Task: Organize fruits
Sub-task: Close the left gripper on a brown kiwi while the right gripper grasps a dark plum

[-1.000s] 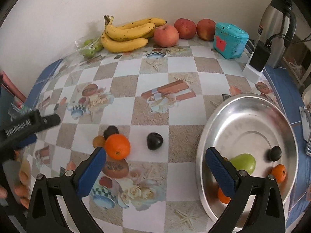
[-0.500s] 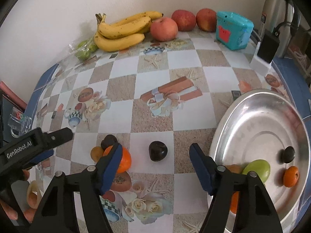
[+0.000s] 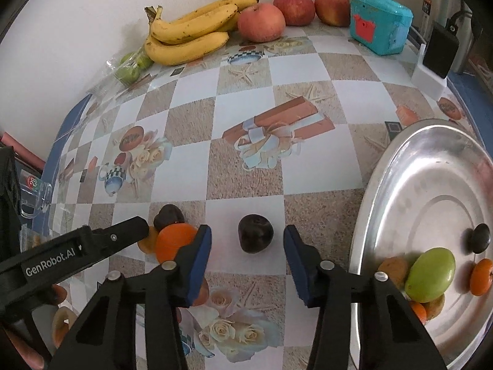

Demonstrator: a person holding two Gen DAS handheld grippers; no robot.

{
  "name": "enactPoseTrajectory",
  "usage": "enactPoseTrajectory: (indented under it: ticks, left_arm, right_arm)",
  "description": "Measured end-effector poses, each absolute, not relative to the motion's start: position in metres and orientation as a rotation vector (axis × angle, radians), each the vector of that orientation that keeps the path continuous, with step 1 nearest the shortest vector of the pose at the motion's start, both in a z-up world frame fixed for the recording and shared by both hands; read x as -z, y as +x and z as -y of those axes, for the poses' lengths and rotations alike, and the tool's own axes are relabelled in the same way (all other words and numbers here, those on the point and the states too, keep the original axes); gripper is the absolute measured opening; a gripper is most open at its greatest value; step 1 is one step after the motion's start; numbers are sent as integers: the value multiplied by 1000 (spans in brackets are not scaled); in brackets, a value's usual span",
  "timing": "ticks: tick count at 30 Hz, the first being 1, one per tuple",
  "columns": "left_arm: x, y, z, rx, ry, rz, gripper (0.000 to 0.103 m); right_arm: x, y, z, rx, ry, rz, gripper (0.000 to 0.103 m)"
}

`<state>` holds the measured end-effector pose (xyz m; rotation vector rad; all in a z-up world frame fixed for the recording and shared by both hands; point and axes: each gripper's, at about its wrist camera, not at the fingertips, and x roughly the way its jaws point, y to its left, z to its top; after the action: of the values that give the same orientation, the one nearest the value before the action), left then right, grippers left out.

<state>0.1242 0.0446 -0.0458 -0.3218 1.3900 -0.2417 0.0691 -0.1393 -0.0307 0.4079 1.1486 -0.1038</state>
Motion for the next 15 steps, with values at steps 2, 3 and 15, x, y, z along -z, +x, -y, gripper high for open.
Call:
enactPoseTrajectory:
  ticks: [2, 3, 15]
  left_arm:
    - [47, 125, -42, 249, -328, -1395, 60]
    - [47, 125, -41, 256, -330, -1395, 57]
    - [45, 121, -27, 321, -320, -1394, 27]
  right_arm:
    - [34, 70, 140, 99, 419, -1154, 48]
    - [35, 70, 141, 97, 424, -1155, 47]
    - [36, 71, 145, 99, 450, -1143, 31]
